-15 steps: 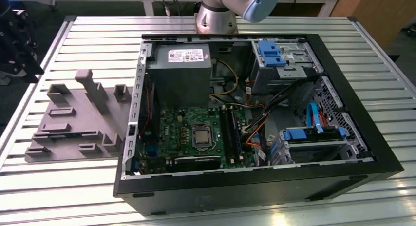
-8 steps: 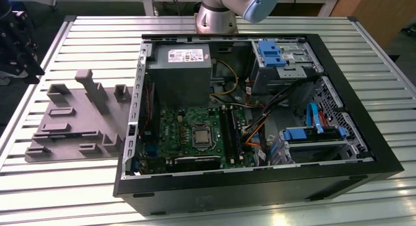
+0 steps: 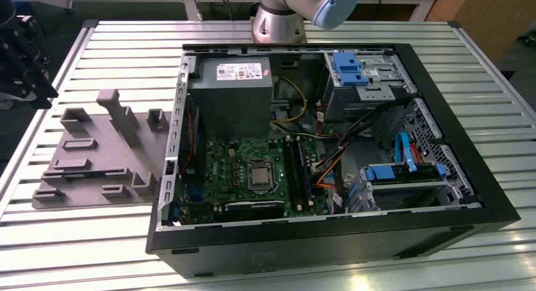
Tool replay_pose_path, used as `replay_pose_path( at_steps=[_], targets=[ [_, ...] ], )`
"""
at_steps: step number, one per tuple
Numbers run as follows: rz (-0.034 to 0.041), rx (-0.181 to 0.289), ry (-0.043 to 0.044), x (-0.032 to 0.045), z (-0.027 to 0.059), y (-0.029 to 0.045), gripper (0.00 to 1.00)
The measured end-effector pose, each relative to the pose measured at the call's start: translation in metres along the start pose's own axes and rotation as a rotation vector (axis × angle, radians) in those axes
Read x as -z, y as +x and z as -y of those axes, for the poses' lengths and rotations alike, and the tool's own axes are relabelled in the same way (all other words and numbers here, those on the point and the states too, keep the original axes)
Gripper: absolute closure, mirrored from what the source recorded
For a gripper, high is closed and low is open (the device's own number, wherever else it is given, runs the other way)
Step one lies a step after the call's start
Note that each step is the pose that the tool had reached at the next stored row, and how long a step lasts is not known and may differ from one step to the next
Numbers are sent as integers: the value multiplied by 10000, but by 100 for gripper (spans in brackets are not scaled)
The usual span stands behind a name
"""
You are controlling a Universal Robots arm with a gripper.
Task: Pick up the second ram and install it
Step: 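Pick up the second ram and move it above second insertion slot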
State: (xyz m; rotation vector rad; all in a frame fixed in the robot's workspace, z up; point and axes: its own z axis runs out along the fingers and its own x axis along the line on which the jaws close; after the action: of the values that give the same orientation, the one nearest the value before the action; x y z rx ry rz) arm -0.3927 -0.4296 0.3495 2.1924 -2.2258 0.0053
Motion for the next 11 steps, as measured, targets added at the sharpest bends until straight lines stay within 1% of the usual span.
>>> replay_pose_path(
  at_steps=[11],
  targets=[
    [-1, 0, -1, -90, 0, -1, 70]
  ],
)
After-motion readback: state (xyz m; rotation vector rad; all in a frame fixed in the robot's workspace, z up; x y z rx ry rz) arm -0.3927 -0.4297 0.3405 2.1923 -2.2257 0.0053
